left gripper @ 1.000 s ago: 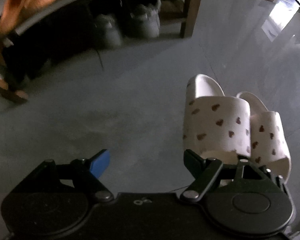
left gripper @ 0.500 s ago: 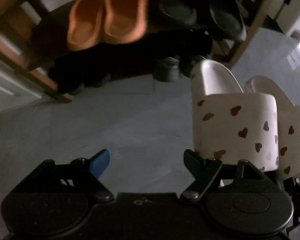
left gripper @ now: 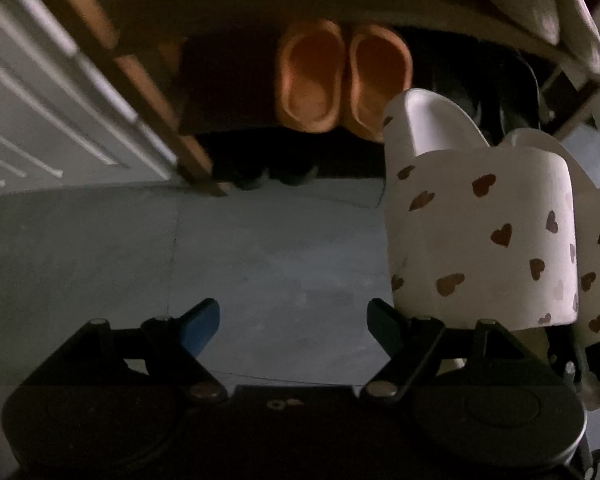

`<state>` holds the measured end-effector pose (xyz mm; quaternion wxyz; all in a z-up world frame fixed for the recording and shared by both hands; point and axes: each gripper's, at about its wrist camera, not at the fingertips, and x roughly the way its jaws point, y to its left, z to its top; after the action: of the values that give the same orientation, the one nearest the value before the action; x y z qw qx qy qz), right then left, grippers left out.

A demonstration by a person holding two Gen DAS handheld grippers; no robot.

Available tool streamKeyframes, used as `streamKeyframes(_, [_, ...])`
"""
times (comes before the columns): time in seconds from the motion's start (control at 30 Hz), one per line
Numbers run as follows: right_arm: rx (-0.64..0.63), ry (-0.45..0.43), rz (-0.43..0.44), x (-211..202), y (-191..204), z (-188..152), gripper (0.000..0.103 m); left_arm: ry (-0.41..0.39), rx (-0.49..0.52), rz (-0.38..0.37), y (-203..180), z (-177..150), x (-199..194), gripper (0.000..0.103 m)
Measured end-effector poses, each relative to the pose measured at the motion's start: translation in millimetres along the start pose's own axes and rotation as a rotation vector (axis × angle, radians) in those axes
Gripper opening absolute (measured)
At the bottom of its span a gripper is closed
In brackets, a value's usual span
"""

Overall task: Organize scattered shoes
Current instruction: 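Lift the heart-print slides with the right gripper toward the rack's middle shelf, then set the heart-print slides on the middle shelf and open the right gripper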

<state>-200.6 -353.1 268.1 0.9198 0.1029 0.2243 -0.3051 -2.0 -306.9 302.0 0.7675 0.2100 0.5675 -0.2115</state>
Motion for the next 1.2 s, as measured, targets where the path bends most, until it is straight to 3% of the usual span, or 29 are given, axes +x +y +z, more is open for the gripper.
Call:
streamKeyframes(0.27, [-0.026,-0.078,0.015,12.1,30.2,60.4,0.028,-0.033,-0.056,-0.003,47.9,36.2,-42.8,0.081])
streamKeyframes(0.43, [-0.020,-0.134,0.022,58.1,47.2,92.3,0.029,-0.052,-0.092,0.008,66.9,58.8,-41.0,0.081])
streamKeyframes(0.77, [0.026,-0.158,-0.001,168.7,76.0,116.0,0.031,-0.041,-0.131,0.015,84.6,103.2,-8.1,0.081])
streamKeyframes(1.03, [0.035,-0.179,-0.028,213.2,86.2,122.6,0.031,-0.057,-0.100,0.019,77.6,161.7,34.2,0.081])
streamKeyframes(1.2, [0.031,-0.180,-0.033,237.7,90.5,123.6,0.032,-0.054,-0.062,0.018,74.5,178.3,54.8,0.081])
